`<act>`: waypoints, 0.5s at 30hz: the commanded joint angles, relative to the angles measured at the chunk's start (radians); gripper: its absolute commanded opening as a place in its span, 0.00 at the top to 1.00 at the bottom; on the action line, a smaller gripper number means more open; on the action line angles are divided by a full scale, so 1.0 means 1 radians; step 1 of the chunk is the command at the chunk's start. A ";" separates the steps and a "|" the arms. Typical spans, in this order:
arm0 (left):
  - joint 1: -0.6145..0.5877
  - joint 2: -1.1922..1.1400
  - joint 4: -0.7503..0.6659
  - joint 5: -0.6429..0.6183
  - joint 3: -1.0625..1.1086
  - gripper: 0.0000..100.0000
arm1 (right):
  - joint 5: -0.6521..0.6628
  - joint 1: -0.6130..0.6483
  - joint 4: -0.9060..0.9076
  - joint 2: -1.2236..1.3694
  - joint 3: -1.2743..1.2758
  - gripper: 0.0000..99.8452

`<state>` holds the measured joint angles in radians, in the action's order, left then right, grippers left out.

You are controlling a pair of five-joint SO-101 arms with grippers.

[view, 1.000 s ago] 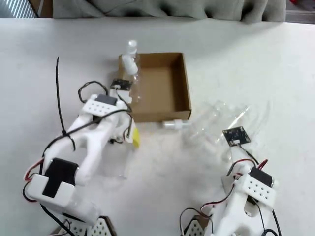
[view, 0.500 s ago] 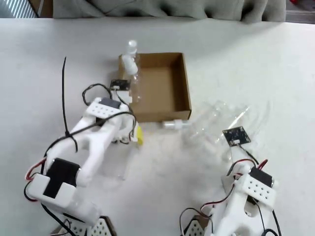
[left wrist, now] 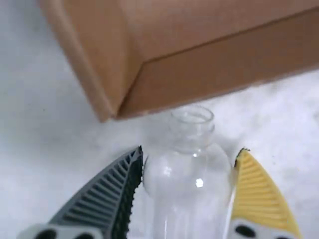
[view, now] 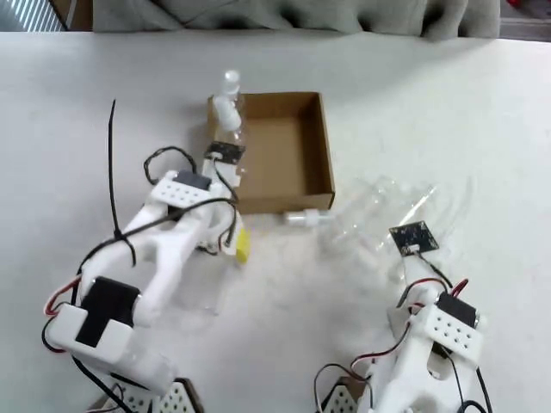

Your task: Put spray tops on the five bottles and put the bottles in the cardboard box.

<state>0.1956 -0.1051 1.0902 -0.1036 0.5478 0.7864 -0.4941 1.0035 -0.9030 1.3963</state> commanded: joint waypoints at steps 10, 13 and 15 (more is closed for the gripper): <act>0.062 0.008 -0.091 0.012 0.003 0.97 | 0.003 -0.012 -0.015 -0.019 0.000 0.98; 0.061 0.010 -0.077 0.014 0.002 0.97 | 0.003 -0.013 -0.015 -0.019 0.000 0.98; 0.059 0.012 -0.077 0.014 0.002 0.98 | 0.003 -0.015 -0.015 -0.019 0.000 0.98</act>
<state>0.2463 -0.1051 1.0196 -0.0990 0.5508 0.7864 -0.4971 1.0035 -0.9030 1.3963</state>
